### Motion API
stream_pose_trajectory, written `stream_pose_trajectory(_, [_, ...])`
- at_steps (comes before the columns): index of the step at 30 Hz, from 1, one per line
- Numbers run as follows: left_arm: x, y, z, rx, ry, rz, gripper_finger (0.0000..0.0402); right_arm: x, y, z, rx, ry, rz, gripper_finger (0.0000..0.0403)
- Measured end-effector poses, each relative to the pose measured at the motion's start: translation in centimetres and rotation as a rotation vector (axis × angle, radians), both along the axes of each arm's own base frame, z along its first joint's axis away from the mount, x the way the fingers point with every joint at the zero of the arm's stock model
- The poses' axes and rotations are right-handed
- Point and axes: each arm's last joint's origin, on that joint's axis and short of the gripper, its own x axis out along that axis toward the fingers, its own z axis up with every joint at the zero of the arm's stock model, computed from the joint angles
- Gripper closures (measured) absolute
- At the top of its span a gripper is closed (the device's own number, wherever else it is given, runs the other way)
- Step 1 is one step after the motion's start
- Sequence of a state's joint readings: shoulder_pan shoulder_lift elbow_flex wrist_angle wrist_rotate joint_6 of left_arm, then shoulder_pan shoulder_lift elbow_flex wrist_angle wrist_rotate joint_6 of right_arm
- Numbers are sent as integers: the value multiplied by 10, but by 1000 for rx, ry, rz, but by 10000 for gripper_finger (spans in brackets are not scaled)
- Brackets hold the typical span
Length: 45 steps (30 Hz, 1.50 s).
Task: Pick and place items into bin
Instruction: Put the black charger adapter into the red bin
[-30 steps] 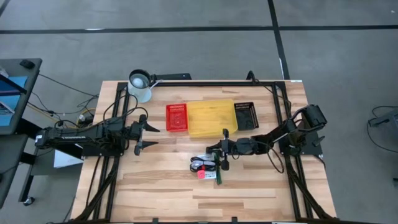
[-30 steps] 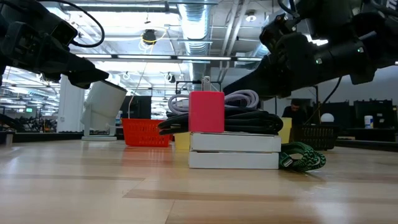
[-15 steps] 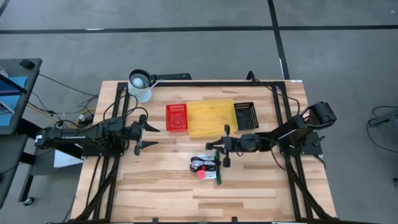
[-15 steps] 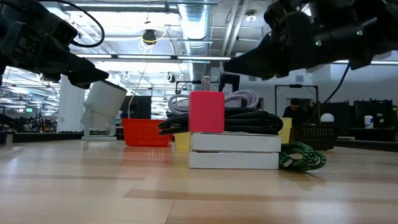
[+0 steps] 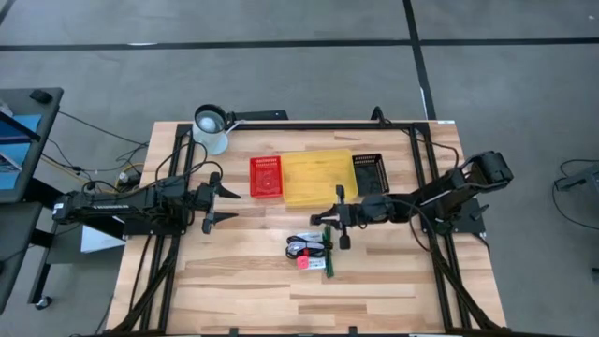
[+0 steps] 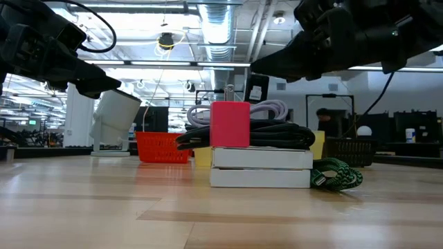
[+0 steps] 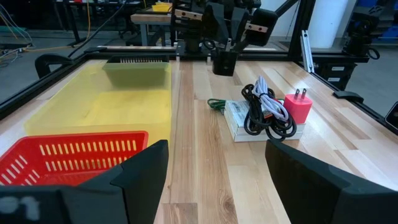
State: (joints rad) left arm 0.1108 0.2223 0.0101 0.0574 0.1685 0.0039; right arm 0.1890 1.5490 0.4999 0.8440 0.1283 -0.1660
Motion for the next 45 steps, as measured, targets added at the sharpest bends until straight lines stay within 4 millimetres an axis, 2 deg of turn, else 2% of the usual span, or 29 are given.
stream_pose_trajectory(10, [0, 0, 1, -7, -8, 1, 140, 1, -3, 0, -5, -1, 12, 392])
stream_pose_trajectory(20, [1, 0, 18, -26, -145, 2, 140, 1, -3, 1, -3, -11, 12, 391])
stream_pose_trajectory(34, [1, 1, 21, 32, -167, 24, 140, 24, 1, 24, -65, 11, 26, 389])
stream_pose_trajectory(45, [1, 1, 27, 4, -223, 28, 140, 38, 3, 44, -115, 8, 51, 389])
